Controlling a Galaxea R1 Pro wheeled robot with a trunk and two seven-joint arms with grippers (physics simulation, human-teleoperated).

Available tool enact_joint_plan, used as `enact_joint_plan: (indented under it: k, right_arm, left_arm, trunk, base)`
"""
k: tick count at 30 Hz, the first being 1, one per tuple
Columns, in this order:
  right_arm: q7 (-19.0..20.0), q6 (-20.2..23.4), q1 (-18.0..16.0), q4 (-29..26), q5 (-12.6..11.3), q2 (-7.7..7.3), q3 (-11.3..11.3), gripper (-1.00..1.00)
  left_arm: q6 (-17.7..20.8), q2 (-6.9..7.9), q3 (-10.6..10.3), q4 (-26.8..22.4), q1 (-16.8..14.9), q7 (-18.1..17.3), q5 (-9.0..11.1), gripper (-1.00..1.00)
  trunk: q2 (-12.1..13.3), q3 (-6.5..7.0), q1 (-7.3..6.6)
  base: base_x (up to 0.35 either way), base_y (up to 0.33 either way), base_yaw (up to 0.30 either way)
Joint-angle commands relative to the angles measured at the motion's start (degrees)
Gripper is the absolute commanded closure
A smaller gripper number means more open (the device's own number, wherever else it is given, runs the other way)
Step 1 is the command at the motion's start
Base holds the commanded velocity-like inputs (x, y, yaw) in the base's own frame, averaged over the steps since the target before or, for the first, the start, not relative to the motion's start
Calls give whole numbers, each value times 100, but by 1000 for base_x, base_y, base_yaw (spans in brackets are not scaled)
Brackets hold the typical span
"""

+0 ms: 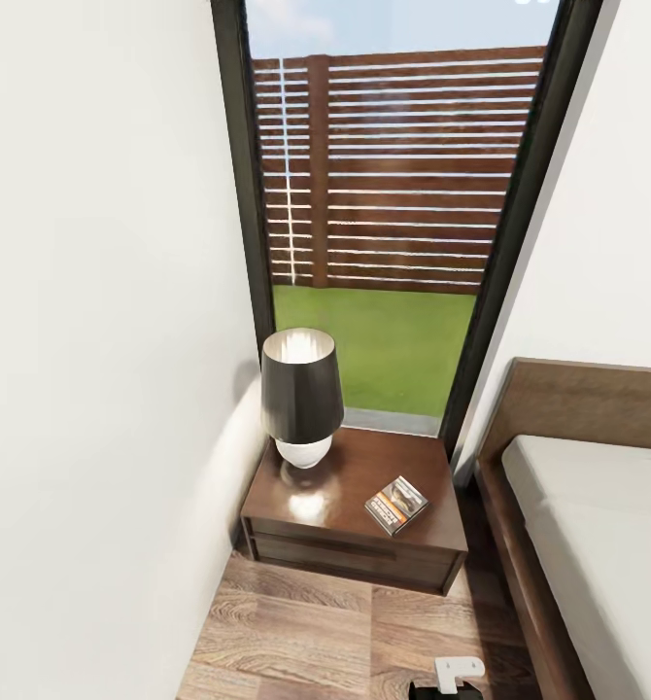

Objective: In the bedroom, move the book from the bed onto either nightstand, and place the two sandals side by side next to the bed.

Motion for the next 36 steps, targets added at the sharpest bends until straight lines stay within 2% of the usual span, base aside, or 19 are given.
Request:
enact_joint_plan:
  k: [1,36]
  right_arm:
    - [-4,-41,-9,25,-54,5,48,-100]
    - [-4,-39,-9,25,-53,5,46,-100]
  left_arm:
    - [-8,1,-50,-3,-1,23,31,-100]
    - [-8,10,-50,-3,0,17,30,-100]
  trunk:
    - [-3,-5,0]
    - [-3,-5,0]
  base:
    - [0,0,0]
    - [0,0,0]
